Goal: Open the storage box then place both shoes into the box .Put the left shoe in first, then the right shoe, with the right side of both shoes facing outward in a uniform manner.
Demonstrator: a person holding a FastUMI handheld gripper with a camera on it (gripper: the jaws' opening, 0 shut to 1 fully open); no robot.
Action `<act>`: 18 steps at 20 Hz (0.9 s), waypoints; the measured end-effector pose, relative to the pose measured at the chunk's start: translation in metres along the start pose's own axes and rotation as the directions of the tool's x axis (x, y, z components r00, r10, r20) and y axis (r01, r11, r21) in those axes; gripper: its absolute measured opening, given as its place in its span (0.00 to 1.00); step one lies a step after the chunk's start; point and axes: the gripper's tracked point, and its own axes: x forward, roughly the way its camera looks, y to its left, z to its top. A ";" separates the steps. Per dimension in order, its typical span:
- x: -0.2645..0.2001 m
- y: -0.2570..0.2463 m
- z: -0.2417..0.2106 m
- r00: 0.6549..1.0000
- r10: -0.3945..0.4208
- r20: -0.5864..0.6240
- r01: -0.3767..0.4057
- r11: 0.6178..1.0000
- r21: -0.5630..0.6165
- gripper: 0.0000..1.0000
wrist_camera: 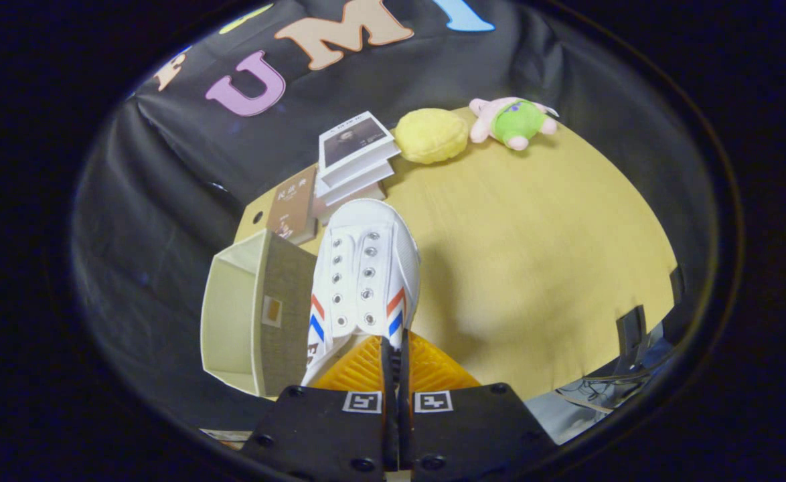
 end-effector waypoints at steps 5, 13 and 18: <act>-0.010 0.050 -0.001 0.999 0.045 0.030 -0.045 0.999 0.003 0.04; -0.001 0.133 -0.008 0.990 0.137 0.041 -0.137 0.991 -0.008 0.04; 0.020 0.159 -0.022 0.990 0.143 0.003 -0.143 0.989 -0.027 0.04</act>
